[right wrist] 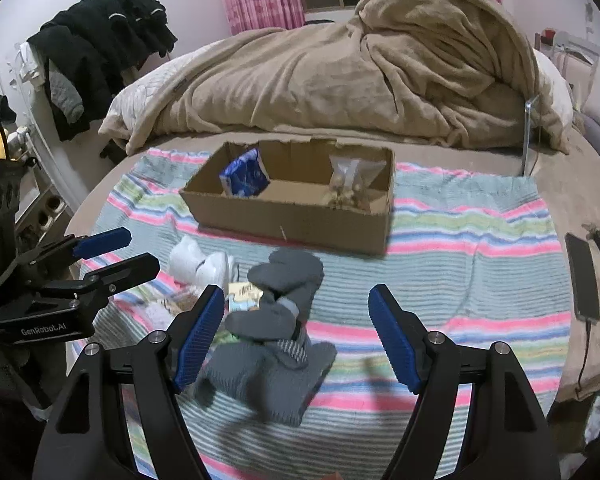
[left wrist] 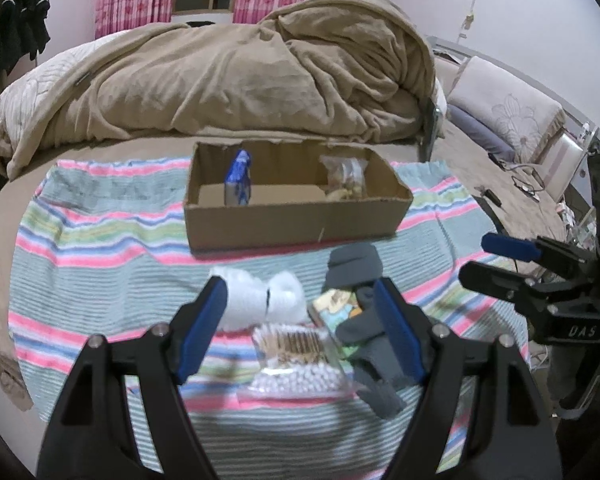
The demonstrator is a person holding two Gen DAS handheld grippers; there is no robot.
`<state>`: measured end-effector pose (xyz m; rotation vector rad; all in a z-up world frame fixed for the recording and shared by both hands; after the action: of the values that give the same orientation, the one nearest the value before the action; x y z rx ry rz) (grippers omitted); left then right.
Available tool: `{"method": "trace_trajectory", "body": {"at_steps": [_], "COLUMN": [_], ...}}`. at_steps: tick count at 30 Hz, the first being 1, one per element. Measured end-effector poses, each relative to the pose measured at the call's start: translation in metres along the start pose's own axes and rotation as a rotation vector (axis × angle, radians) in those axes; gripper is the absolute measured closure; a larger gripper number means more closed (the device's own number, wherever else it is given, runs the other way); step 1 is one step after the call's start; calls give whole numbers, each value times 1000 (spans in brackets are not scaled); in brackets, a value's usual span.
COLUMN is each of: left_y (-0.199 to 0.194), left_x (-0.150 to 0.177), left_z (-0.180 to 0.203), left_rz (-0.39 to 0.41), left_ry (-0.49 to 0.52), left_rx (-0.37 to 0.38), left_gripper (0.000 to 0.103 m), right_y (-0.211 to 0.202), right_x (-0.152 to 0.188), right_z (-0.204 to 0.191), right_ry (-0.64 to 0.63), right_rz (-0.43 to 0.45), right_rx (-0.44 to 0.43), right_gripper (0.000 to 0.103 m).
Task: Organize objects
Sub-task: 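Withdraw both tools from the box back over the remaining items, then grasp the swab bag with the left tool while the right grasps the gray glove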
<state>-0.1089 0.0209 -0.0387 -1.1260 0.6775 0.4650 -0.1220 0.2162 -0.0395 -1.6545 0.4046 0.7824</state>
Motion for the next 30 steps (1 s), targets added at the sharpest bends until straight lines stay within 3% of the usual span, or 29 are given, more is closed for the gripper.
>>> {"method": "trace_trajectory", "body": {"at_steps": [14,27,30], "left_y": [24,46,56], "left_x": [36,54,61], "left_z": [-11,-8,-12], "left_rz": [-77,-150,-179], "left_ry": [-45,-35,-34], "left_rx": [-41,-34,-33], "left_gripper": [26,26,26], "right_y": [27,38,41], "right_x": [43,64,67], "right_z": [-3,-12,-16], "right_ry": [-25,-58,-70], "right_rz": [-100,-149,-161], "right_rx": [-5,-42,-53], "right_gripper": [25,26,30]}}
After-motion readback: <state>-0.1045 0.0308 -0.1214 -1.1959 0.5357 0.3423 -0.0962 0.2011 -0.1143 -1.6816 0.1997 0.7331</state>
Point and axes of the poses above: each gripper's, at about its wrist camera, not at the fingertips, and y roughly the way its jaws point, z to its right, x to its underside, the point moved 5 cm from there along y, roughly the way its jaws point, and after that the axes turned 8 degrees about x, right-handed, at the moved point
